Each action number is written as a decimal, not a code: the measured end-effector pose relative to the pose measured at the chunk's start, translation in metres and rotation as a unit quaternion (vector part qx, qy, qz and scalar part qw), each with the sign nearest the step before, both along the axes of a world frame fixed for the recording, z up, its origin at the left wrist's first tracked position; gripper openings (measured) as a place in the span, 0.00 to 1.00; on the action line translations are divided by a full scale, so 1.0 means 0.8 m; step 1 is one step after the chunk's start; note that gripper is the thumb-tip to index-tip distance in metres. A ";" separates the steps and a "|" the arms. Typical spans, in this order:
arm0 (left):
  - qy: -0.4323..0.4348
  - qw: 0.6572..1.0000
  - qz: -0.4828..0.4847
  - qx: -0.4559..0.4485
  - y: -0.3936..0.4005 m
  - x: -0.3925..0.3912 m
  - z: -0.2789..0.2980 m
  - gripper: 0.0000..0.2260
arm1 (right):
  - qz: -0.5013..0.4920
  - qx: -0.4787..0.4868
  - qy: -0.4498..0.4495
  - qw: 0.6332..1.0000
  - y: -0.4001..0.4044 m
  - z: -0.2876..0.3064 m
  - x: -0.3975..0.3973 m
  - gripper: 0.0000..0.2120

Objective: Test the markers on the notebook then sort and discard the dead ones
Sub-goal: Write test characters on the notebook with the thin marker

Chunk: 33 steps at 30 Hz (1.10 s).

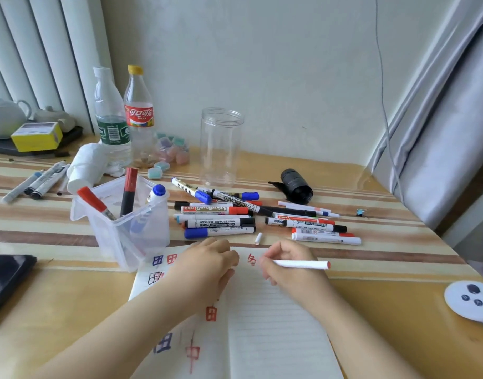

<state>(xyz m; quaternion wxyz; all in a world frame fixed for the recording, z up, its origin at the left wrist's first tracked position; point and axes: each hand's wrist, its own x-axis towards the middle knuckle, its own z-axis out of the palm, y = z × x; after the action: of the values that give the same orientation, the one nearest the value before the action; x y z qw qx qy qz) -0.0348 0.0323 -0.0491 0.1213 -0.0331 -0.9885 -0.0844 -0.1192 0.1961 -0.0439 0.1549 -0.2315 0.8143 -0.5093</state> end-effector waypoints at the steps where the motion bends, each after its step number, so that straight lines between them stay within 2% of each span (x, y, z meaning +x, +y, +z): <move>1: 0.007 1.000 0.005 0.005 -0.006 0.003 -0.001 0.12 | 0.004 0.005 -0.006 1.000 -0.009 -0.004 0.004 0.07; 4: 0.037 0.999 0.009 -0.006 -0.020 0.010 -0.005 0.12 | 0.002 0.023 -0.007 1.000 -0.027 -0.016 0.011 0.09; 7: 0.055 0.998 0.025 0.010 -0.026 0.016 -0.018 0.13 | -0.007 -0.005 0.020 1.000 -0.031 -0.021 0.016 0.12; 11: 0.063 0.998 0.017 0.015 -0.020 0.019 -0.025 0.07 | 0.001 -0.037 0.063 0.997 -0.033 -0.029 0.018 0.15; 14: 0.057 0.998 0.027 0.019 -0.017 0.018 -0.029 0.16 | 0.009 -0.032 0.090 0.995 -0.032 -0.035 0.015 0.14; 18: 0.064 0.998 0.023 0.008 -0.017 0.016 -0.032 0.18 | 0.008 -0.023 0.122 0.992 -0.030 -0.036 0.014 0.15; 27: 0.097 0.995 0.022 0.000 -0.020 0.015 -0.041 0.16 | 0.026 -0.013 0.096 0.995 -0.030 -0.037 0.013 0.14; 33: 0.105 0.994 0.022 0.003 -0.020 0.015 -0.042 0.16 | 0.001 -0.002 0.120 0.993 -0.030 -0.036 0.015 0.15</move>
<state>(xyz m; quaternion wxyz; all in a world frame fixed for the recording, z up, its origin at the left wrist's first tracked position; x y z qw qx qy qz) -0.0230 0.0160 -0.0828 0.2264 -0.0197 -0.9705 -0.0807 -0.1076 0.1719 -0.0727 0.0562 -0.2919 0.8258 -0.4792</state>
